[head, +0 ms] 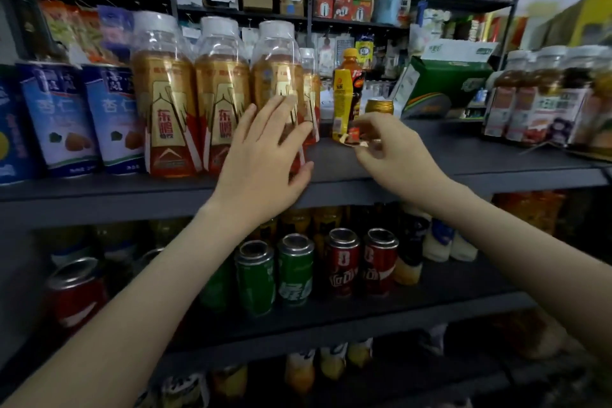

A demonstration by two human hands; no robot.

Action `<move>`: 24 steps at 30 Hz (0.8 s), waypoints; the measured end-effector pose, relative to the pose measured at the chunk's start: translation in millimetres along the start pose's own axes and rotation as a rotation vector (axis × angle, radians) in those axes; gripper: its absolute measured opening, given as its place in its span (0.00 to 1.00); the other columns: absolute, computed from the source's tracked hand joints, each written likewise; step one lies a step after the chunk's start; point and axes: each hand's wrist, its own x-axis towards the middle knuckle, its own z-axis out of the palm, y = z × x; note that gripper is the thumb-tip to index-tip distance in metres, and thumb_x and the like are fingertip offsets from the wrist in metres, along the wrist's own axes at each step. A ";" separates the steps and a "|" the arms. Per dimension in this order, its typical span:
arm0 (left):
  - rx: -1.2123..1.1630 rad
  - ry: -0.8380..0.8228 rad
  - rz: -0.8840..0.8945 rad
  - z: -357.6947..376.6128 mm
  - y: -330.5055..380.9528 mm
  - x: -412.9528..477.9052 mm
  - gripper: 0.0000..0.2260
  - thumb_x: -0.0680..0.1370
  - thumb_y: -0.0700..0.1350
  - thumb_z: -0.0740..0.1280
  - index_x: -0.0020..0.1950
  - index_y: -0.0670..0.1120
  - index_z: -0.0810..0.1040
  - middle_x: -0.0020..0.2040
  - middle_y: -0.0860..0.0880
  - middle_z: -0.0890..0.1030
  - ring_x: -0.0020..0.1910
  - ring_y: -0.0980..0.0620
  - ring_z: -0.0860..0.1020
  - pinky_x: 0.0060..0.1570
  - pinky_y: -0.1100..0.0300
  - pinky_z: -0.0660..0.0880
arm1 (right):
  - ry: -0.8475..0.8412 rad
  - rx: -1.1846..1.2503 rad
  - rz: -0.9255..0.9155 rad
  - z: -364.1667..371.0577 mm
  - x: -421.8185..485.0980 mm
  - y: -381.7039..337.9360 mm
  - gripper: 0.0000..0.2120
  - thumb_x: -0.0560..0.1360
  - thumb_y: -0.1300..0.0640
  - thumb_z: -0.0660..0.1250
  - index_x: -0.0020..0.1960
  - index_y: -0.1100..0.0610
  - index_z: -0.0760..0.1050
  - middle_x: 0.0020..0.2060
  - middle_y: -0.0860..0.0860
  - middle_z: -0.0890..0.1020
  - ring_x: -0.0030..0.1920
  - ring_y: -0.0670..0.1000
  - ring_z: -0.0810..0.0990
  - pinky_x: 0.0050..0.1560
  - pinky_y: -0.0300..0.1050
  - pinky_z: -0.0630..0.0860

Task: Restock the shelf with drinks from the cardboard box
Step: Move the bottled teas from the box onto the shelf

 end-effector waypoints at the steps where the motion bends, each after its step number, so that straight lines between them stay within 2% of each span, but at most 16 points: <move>1: -0.065 0.013 -0.032 -5.1 8.6 -13.2 0.20 0.76 0.50 0.63 0.65 0.42 0.75 0.70 0.38 0.69 0.71 0.40 0.66 0.70 0.46 0.59 | 0.005 0.009 -0.031 -1.2 -14.3 -8.9 0.17 0.77 0.60 0.64 0.65 0.58 0.71 0.57 0.51 0.75 0.57 0.47 0.73 0.55 0.34 0.66; 4: -0.187 0.008 -0.129 -24.1 35.4 -66.8 0.18 0.77 0.49 0.63 0.63 0.40 0.76 0.64 0.41 0.76 0.64 0.43 0.73 0.65 0.52 0.67 | -0.012 0.055 -0.128 4.6 -59.6 -41.1 0.14 0.78 0.60 0.63 0.63 0.58 0.71 0.53 0.46 0.72 0.53 0.42 0.70 0.52 0.32 0.64; 7: -0.211 -0.103 -0.213 -44.2 55.4 -135.2 0.19 0.78 0.50 0.61 0.64 0.40 0.76 0.61 0.43 0.78 0.61 0.46 0.75 0.61 0.54 0.71 | -0.087 0.138 -0.256 27.0 -106.2 -72.4 0.13 0.77 0.60 0.64 0.61 0.59 0.72 0.53 0.49 0.75 0.53 0.44 0.72 0.53 0.33 0.67; 9: -0.194 -0.215 -0.301 -59.3 61.5 -182.9 0.19 0.78 0.50 0.61 0.65 0.41 0.75 0.62 0.43 0.77 0.61 0.46 0.75 0.58 0.53 0.73 | -0.204 0.221 -0.323 51.3 -134.8 -91.2 0.14 0.78 0.59 0.64 0.62 0.60 0.72 0.55 0.52 0.76 0.56 0.47 0.74 0.56 0.35 0.70; 13: -0.099 -0.418 -0.583 -107.9 68.1 -285.1 0.20 0.77 0.47 0.65 0.67 0.41 0.72 0.62 0.44 0.76 0.59 0.45 0.76 0.52 0.55 0.74 | -0.508 0.359 -0.328 108.3 -190.9 -133.3 0.17 0.80 0.56 0.62 0.68 0.56 0.68 0.62 0.50 0.73 0.61 0.48 0.72 0.58 0.38 0.69; 15: -0.044 -0.537 -0.741 -138.7 74.6 -336.6 0.21 0.79 0.48 0.64 0.70 0.42 0.69 0.64 0.45 0.74 0.60 0.45 0.74 0.49 0.60 0.70 | -0.619 0.405 -0.342 140.9 -222.1 -157.6 0.18 0.80 0.56 0.61 0.69 0.54 0.67 0.63 0.49 0.72 0.59 0.51 0.74 0.57 0.45 0.73; 17: -0.011 -0.661 -0.896 -171.9 81.6 -386.1 0.23 0.80 0.49 0.62 0.73 0.43 0.65 0.68 0.46 0.70 0.64 0.47 0.71 0.51 0.61 0.69 | -0.726 0.451 -0.366 170.9 -253.8 -187.8 0.18 0.80 0.55 0.61 0.69 0.53 0.66 0.64 0.49 0.71 0.62 0.51 0.73 0.56 0.46 0.73; 20: 0.076 -0.755 -1.087 -222.2 86.7 -454.4 0.24 0.80 0.50 0.61 0.74 0.45 0.63 0.69 0.46 0.68 0.66 0.46 0.69 0.59 0.56 0.69 | -0.882 0.511 -0.432 212.1 -293.8 -236.8 0.19 0.80 0.56 0.61 0.70 0.54 0.65 0.67 0.51 0.70 0.65 0.51 0.71 0.56 0.41 0.69; 24: 0.141 -0.805 -1.315 -277.1 83.2 -541.7 0.23 0.80 0.49 0.62 0.72 0.44 0.66 0.66 0.43 0.71 0.63 0.43 0.72 0.58 0.52 0.70 | -1.095 0.519 -0.525 262.5 -337.1 -302.2 0.22 0.80 0.53 0.61 0.72 0.52 0.62 0.67 0.49 0.69 0.67 0.50 0.69 0.61 0.46 0.71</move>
